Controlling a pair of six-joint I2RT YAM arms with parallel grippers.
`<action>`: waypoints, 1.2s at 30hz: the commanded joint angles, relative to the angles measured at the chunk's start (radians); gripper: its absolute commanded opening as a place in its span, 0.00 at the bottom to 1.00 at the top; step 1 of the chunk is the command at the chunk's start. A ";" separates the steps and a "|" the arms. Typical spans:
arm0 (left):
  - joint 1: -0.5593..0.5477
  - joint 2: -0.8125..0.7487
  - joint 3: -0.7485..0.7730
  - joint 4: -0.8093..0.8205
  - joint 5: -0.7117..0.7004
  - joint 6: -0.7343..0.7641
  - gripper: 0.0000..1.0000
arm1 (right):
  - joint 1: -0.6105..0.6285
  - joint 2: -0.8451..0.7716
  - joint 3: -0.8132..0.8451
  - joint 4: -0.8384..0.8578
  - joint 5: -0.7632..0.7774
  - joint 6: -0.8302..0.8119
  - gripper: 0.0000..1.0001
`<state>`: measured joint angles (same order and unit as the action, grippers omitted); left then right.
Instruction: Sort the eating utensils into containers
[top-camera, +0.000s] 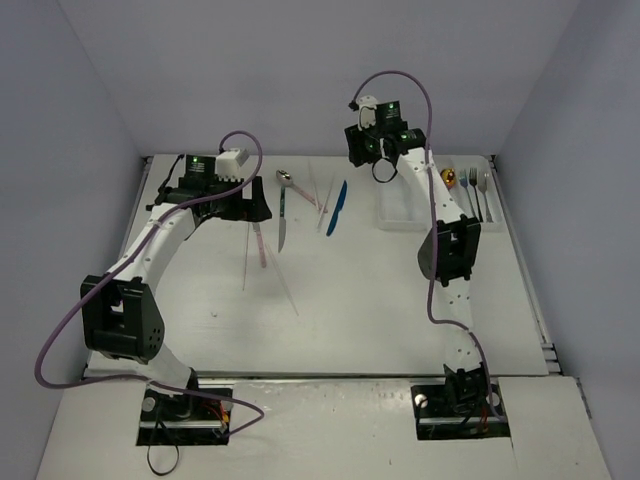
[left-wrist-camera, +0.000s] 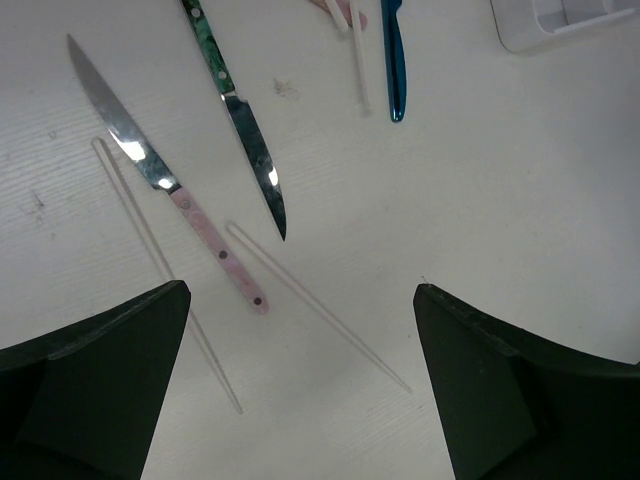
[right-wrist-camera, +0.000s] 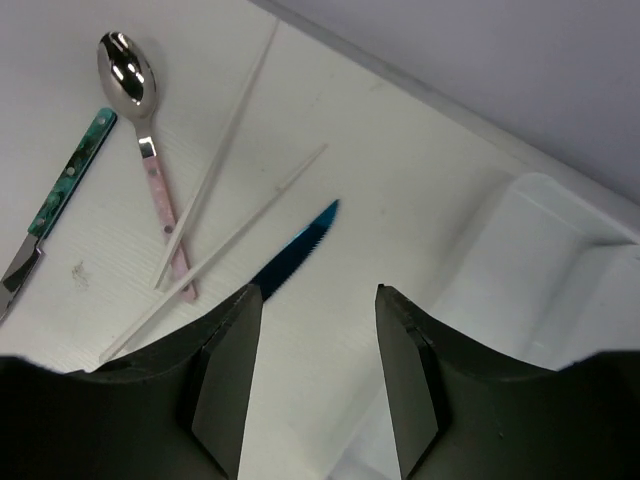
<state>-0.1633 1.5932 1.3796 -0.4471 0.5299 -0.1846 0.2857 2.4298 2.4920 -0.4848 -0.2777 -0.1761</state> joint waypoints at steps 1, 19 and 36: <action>0.023 -0.054 0.005 0.057 0.098 0.018 0.95 | 0.046 0.043 -0.014 0.134 -0.098 0.050 0.46; 0.051 -0.019 -0.017 0.090 0.140 -0.035 0.95 | 0.184 0.136 -0.091 0.476 -0.001 0.142 0.40; 0.074 -0.013 -0.022 0.097 0.141 -0.064 0.95 | 0.187 0.244 -0.047 0.582 -0.052 0.239 0.43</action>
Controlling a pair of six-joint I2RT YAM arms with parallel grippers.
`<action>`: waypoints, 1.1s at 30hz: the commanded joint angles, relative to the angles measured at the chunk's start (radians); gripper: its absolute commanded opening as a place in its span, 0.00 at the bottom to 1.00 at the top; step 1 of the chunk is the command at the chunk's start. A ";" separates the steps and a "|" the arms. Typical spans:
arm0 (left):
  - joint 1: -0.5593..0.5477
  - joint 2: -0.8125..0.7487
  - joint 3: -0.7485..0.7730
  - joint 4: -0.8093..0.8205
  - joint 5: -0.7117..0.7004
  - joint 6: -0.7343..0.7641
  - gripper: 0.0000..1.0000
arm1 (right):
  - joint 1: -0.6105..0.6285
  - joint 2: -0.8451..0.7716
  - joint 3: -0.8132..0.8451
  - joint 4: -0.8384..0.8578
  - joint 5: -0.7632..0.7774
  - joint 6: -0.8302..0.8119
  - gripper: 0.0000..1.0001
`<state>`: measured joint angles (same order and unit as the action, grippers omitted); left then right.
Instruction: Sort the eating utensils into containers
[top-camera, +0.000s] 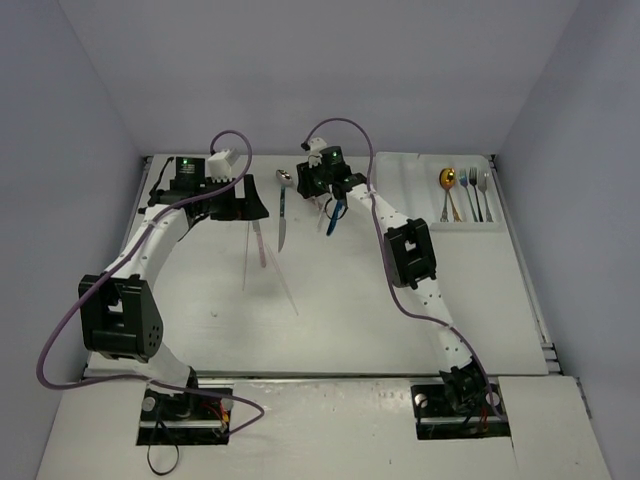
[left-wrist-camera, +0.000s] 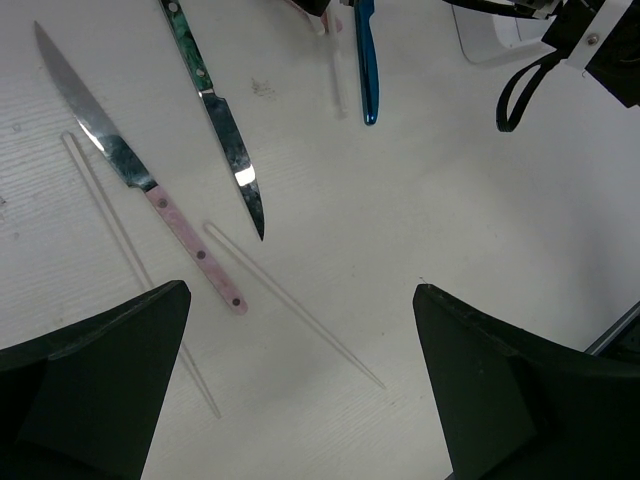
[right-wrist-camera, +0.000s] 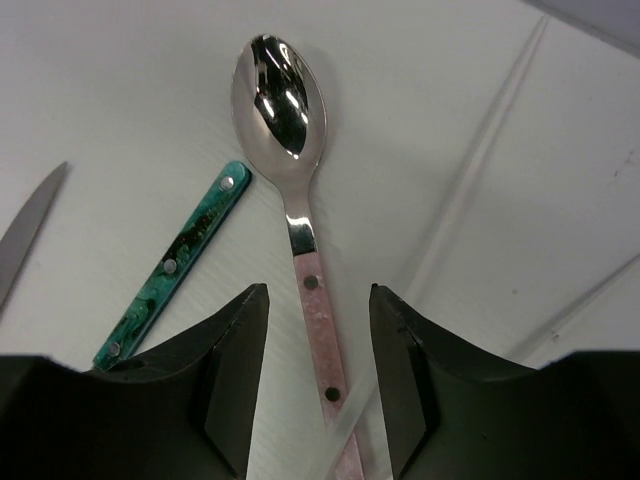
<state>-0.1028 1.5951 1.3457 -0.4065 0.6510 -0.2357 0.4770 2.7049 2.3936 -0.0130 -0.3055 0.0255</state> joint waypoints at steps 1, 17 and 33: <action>0.014 -0.015 0.012 0.057 0.020 -0.013 0.95 | -0.006 -0.029 0.053 0.111 -0.025 0.042 0.44; 0.043 0.009 0.023 0.049 0.032 -0.042 0.95 | -0.068 -0.017 -0.015 0.114 -0.114 0.164 0.50; 0.043 0.025 0.033 0.044 0.036 -0.046 0.95 | -0.033 -0.137 -0.206 0.097 -0.146 -0.011 0.55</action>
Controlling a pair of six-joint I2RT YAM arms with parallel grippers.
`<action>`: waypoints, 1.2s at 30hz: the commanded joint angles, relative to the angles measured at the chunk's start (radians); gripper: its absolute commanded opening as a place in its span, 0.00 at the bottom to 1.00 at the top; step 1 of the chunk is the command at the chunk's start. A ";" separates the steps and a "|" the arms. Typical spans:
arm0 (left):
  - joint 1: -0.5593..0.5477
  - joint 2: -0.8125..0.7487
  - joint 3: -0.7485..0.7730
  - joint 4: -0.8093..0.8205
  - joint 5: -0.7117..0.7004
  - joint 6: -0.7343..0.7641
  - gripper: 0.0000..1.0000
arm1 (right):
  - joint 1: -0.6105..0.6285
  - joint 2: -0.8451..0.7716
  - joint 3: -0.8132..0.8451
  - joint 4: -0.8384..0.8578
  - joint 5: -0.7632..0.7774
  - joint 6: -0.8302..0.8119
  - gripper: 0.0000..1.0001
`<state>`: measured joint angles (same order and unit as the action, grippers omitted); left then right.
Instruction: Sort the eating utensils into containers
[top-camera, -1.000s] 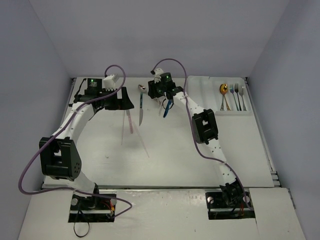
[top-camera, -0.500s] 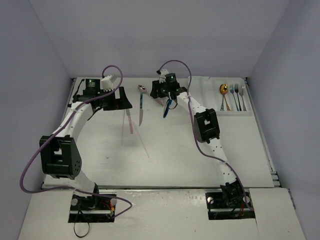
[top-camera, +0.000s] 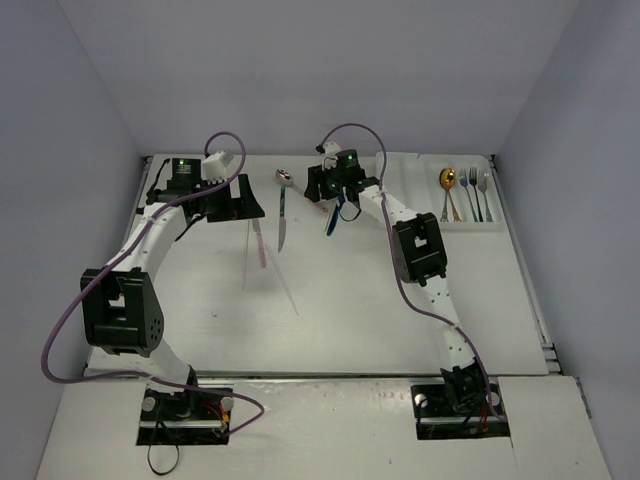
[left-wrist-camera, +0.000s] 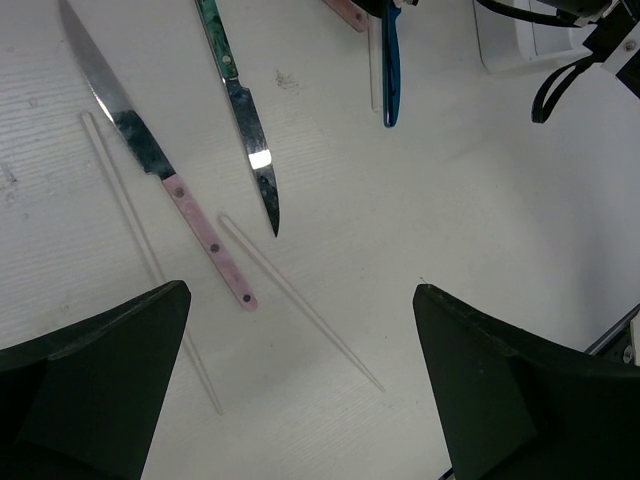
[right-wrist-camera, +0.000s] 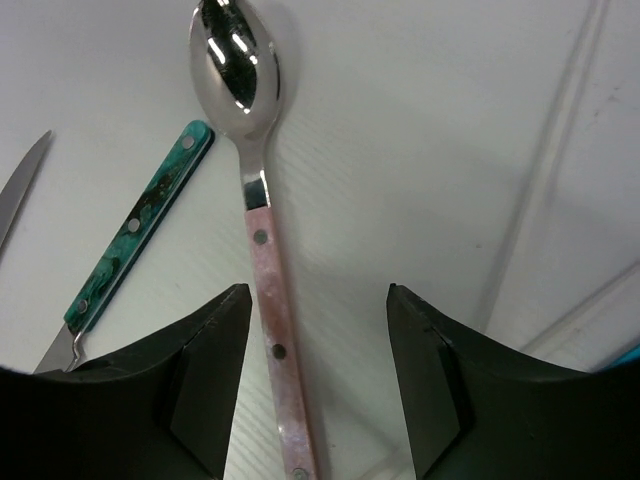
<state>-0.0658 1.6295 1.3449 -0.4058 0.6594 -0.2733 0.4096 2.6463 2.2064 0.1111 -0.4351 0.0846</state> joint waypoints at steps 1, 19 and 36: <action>0.007 -0.010 0.034 0.041 0.028 -0.008 0.95 | 0.041 -0.077 -0.019 -0.033 -0.014 -0.074 0.56; 0.007 0.006 0.063 -0.024 0.016 0.023 0.95 | 0.132 -0.055 0.007 -0.266 0.269 -0.402 0.46; 0.008 -0.065 0.030 -0.057 -0.014 0.045 0.95 | 0.130 -0.154 0.010 -0.313 0.173 -0.256 0.00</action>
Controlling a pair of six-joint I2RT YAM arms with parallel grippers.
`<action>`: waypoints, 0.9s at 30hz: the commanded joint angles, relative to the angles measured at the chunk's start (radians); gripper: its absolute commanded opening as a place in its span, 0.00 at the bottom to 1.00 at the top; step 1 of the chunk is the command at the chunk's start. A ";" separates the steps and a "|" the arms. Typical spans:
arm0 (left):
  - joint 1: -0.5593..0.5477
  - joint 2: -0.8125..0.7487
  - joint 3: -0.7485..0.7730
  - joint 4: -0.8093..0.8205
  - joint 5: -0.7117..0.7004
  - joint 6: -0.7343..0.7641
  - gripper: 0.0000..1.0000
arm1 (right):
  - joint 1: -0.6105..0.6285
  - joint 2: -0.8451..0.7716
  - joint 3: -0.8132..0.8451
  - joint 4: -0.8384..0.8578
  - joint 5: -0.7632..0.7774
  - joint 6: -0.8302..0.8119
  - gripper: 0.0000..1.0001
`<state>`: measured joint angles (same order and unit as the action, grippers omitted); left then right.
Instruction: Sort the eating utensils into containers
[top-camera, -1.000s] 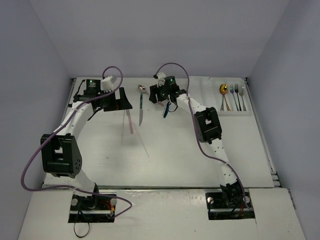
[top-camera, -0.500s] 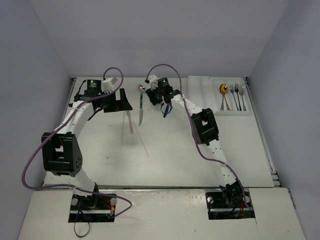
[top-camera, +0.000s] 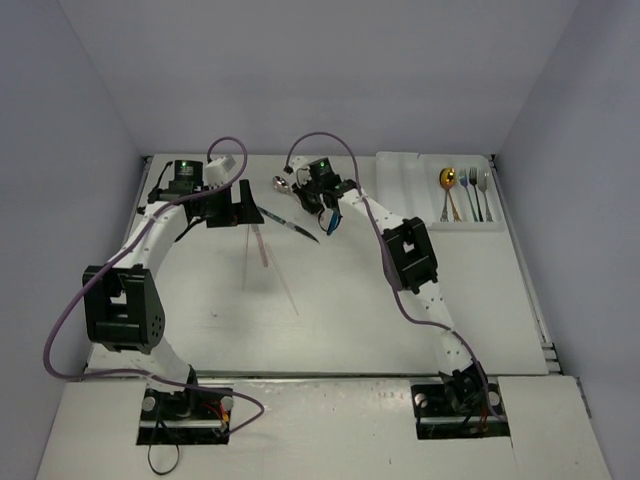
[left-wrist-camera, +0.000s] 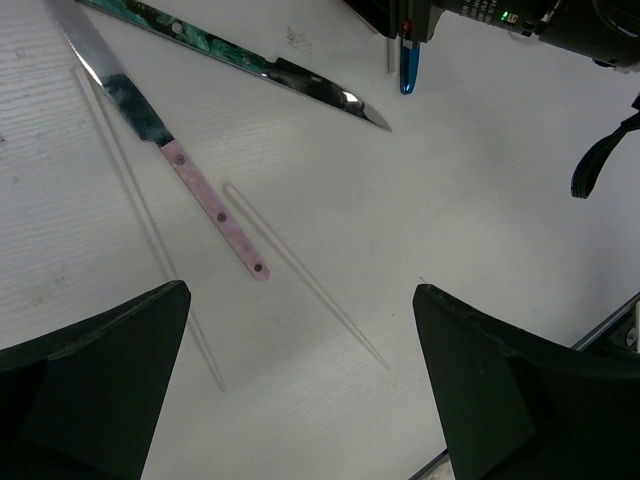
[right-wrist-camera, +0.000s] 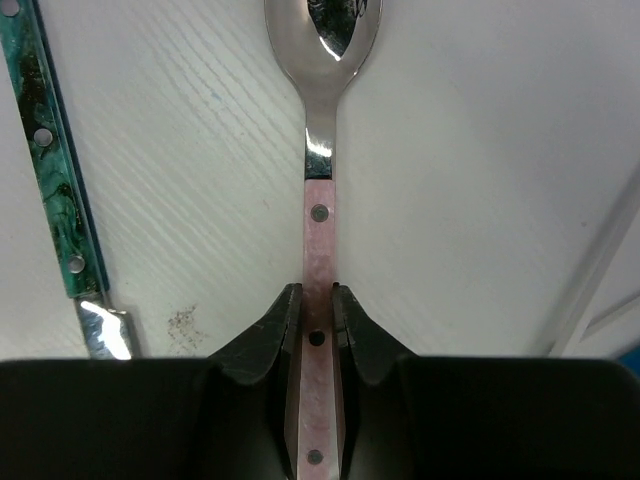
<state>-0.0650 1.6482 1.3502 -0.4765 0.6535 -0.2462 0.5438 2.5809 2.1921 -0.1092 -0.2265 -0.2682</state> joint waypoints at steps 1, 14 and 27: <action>0.006 -0.088 0.023 0.014 -0.024 0.016 0.95 | -0.004 -0.102 0.040 -0.092 -0.039 0.137 0.00; 0.016 -0.189 -0.064 0.091 -0.213 -0.018 0.95 | -0.120 -0.399 0.051 -0.048 -0.017 0.370 0.00; 0.014 -0.145 -0.013 0.022 -0.361 -0.019 0.95 | -0.357 -0.655 -0.354 0.044 0.219 0.419 0.00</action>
<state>-0.0566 1.5223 1.2804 -0.4630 0.3364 -0.2620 0.1889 1.9557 1.8981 -0.1209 -0.0758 0.1246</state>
